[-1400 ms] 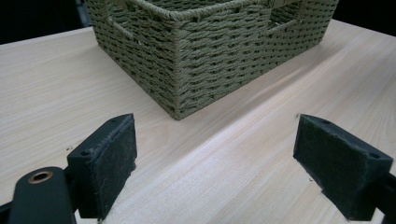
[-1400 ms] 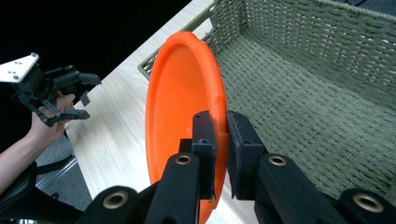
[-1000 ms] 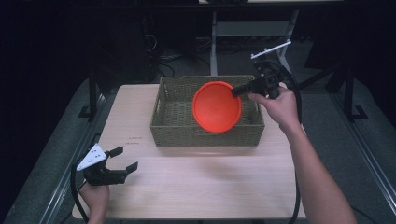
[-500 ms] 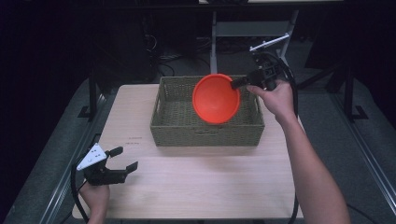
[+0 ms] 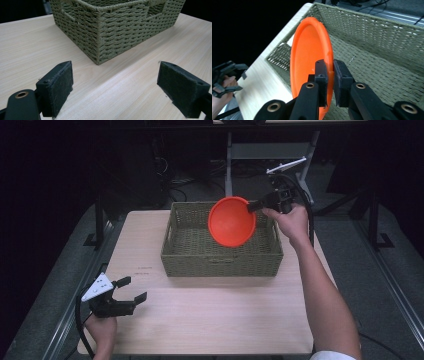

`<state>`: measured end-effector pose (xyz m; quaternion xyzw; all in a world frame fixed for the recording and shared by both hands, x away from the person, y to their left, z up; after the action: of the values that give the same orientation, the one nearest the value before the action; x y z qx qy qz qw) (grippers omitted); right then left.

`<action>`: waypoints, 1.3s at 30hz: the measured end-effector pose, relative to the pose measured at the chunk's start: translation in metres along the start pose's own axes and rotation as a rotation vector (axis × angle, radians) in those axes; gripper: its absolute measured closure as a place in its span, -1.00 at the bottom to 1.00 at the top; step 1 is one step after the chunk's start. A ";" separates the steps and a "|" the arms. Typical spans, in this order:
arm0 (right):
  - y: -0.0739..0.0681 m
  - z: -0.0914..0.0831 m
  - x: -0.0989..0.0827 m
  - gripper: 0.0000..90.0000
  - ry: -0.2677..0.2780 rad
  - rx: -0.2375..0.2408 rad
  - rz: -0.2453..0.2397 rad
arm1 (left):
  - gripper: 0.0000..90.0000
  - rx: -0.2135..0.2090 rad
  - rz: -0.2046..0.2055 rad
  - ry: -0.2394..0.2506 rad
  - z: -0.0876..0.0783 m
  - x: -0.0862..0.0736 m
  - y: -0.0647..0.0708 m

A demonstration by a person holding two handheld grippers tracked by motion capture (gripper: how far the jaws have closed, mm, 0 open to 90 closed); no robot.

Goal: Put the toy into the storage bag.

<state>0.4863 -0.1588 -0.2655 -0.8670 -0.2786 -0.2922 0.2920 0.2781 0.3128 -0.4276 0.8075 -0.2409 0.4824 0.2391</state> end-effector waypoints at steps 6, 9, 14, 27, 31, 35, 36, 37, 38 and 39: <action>0.003 0.002 0.003 0.82 0.007 -0.008 0.012 | -0.72 -0.002 0.002 -0.001 0.000 0.000 0.000; 0.005 0.004 0.006 0.82 0.002 -0.026 0.009 | -0.72 0.000 0.001 -0.001 0.000 0.000 0.000; 0.009 0.010 0.008 0.82 0.005 -0.044 0.024 | -0.72 -0.002 0.002 0.001 0.000 0.000 0.000; 0.024 0.022 0.005 0.82 -0.017 -0.085 0.074 | -0.72 -0.002 0.004 0.001 0.000 0.000 0.000; 0.028 0.026 0.003 0.82 -0.019 -0.089 0.092 | -0.72 -0.001 0.005 0.002 0.000 0.000 0.000; 0.030 0.032 0.000 0.82 -0.033 -0.093 0.091 | -0.72 -0.003 0.003 -0.001 0.000 0.000 0.000; 0.030 0.032 0.000 0.82 -0.033 -0.093 0.091 | -0.72 -0.003 0.003 0.000 0.000 0.000 0.000; 0.031 0.034 -0.001 0.82 -0.039 -0.094 0.100 | -0.72 -0.004 0.007 0.004 0.000 0.001 0.000; 0.031 0.035 -0.001 0.82 -0.041 -0.094 0.100 | -0.72 -0.004 0.007 0.004 0.000 0.001 0.000; 0.031 0.035 -0.001 0.82 -0.041 -0.094 0.100 | -0.72 -0.003 0.006 0.005 0.000 0.001 0.000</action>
<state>0.5182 -0.1566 -0.3000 -0.8984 -0.2268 -0.2725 0.2594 0.2781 0.3126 -0.4270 0.8052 -0.2436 0.4847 0.2393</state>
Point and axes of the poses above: each handheld gripper's, and its own axes: z roughly forward along the jaws, x roughly out of its top, y roughly to its right, the point moved 2 cm from there along z, roughly forward along the jaws, and after that the axes turned 6 degrees about -z, right-handed, at the moved point
